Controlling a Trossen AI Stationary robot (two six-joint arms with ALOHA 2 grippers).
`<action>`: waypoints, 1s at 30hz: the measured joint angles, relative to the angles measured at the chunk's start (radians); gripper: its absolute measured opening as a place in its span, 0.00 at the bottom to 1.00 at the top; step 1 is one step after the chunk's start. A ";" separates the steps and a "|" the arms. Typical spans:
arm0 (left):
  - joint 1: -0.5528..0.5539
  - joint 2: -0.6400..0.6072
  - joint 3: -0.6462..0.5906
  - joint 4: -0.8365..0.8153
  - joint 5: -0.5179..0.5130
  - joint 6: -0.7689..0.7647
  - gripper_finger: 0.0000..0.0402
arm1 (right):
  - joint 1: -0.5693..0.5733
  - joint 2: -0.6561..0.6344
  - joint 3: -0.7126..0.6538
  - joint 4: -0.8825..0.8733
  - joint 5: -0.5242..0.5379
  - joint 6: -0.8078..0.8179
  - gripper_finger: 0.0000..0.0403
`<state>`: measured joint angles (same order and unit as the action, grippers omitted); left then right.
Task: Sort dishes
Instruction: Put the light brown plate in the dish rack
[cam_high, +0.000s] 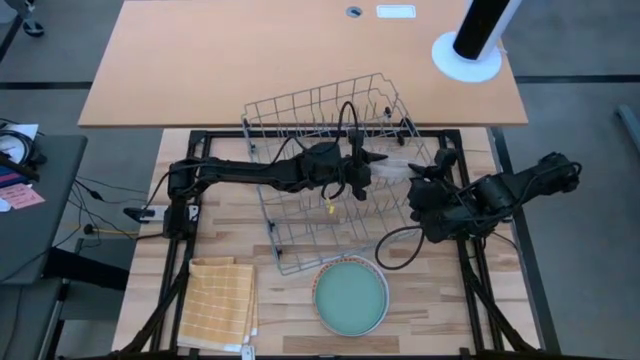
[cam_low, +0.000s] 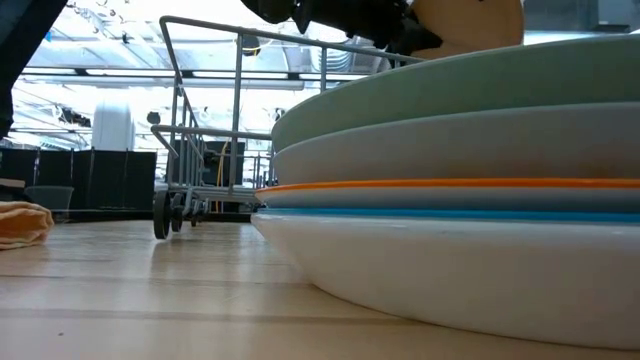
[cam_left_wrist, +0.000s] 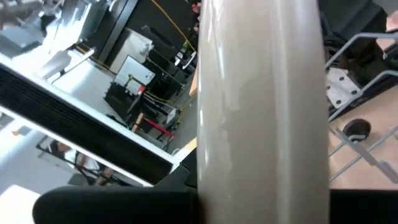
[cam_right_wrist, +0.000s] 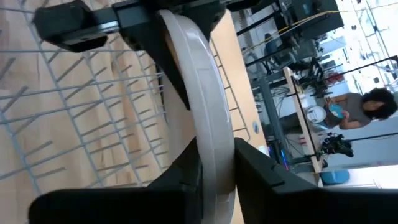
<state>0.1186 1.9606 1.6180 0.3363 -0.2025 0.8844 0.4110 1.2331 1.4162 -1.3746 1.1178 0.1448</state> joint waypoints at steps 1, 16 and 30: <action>-0.003 0.000 0.000 -0.007 -0.001 -0.012 0.10 | 0.000 0.000 0.000 -0.001 0.002 0.001 0.16; -0.101 -0.109 -0.002 -0.190 -0.219 -0.122 0.56 | -0.002 -0.004 0.001 -0.011 0.040 0.012 0.11; -0.182 -0.379 -0.008 -0.777 -0.221 -0.689 0.59 | 0.016 -0.011 0.001 -0.013 0.058 -0.282 0.09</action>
<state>-0.0637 1.5812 1.6096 -0.4405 -0.4232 0.1950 0.4273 1.2216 1.4174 -1.3875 1.1761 -0.1373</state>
